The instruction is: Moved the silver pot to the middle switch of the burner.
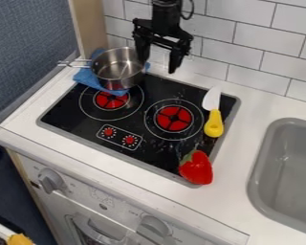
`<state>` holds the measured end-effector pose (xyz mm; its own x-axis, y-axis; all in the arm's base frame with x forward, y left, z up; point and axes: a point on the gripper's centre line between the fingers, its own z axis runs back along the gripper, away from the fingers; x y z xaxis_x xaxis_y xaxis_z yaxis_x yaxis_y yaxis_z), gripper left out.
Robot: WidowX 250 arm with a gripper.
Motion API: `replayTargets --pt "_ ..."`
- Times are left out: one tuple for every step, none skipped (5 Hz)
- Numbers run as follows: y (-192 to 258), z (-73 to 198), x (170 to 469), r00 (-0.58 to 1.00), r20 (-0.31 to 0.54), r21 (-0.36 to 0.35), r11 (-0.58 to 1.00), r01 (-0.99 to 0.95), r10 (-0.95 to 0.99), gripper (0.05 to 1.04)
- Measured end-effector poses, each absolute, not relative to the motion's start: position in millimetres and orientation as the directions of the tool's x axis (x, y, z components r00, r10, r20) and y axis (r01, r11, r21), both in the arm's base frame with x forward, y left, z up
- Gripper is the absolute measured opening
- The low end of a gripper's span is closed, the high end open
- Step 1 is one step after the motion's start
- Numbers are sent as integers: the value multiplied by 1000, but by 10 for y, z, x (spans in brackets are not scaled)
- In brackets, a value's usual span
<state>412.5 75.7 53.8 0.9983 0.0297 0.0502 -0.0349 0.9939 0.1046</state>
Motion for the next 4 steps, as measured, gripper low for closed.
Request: replayTargets --pt "789 503 4100 998 45 115 993 -39 35 1001" --pt "830 475 4074 998 41 118 992 -52 47 1001" --pt "902 385 4043 997 21 111 991 -78 77 950" --pt "913 337 4033 996 12 106 990 -88 87 666"
